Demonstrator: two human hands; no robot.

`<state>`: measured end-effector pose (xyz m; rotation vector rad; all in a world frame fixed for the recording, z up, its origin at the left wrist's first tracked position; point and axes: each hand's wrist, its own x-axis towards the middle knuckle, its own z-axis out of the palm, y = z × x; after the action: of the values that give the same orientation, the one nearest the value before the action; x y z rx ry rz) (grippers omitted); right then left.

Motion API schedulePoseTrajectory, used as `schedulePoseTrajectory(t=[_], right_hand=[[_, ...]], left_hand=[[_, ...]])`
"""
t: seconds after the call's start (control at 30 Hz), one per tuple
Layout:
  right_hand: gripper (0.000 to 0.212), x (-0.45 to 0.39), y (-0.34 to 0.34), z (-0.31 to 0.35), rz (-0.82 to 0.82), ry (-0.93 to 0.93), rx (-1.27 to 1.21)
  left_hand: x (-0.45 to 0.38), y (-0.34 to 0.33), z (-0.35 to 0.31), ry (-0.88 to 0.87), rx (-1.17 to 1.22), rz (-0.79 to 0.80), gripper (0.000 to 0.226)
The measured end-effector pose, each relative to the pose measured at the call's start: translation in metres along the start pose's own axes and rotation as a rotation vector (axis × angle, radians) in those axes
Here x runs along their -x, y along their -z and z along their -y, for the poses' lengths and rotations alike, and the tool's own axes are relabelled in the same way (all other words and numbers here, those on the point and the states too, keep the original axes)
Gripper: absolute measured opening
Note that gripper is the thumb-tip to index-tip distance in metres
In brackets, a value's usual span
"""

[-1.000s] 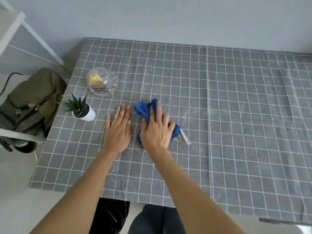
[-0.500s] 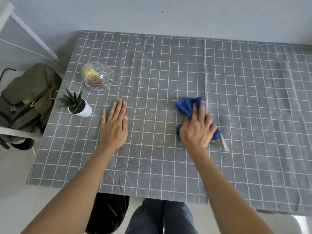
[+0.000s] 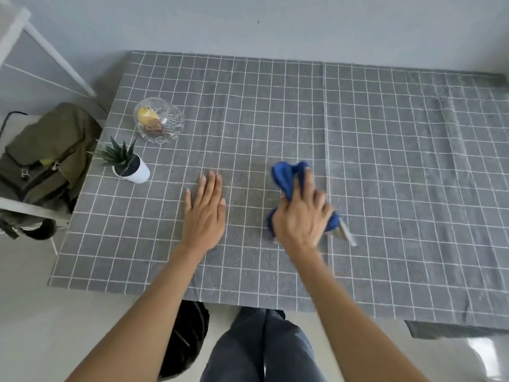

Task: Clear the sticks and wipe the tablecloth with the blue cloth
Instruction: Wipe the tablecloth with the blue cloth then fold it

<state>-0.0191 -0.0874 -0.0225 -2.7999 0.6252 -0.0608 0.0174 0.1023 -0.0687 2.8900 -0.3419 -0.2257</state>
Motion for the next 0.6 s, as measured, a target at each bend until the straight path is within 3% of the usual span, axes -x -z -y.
schedulePoseTrajectory(t=[0.13,0.3,0.6], right_hand=[[0.066,0.042,-0.031,0.033,0.139,0.100,-0.059],[0.067,0.041,-0.039,0.019,0.170,0.151,-0.015],[0.069,0.035,-0.020,-0.066,0.118,-0.049,0.079]], left_hand=[[0.015,-0.006,0.002,0.044,-0.029,-0.061,0.055],[0.015,-0.004,0.000,0.050,-0.038,-0.072,0.055],[0.015,-0.003,0.000,0.065,-0.042,-0.034,0.056]])
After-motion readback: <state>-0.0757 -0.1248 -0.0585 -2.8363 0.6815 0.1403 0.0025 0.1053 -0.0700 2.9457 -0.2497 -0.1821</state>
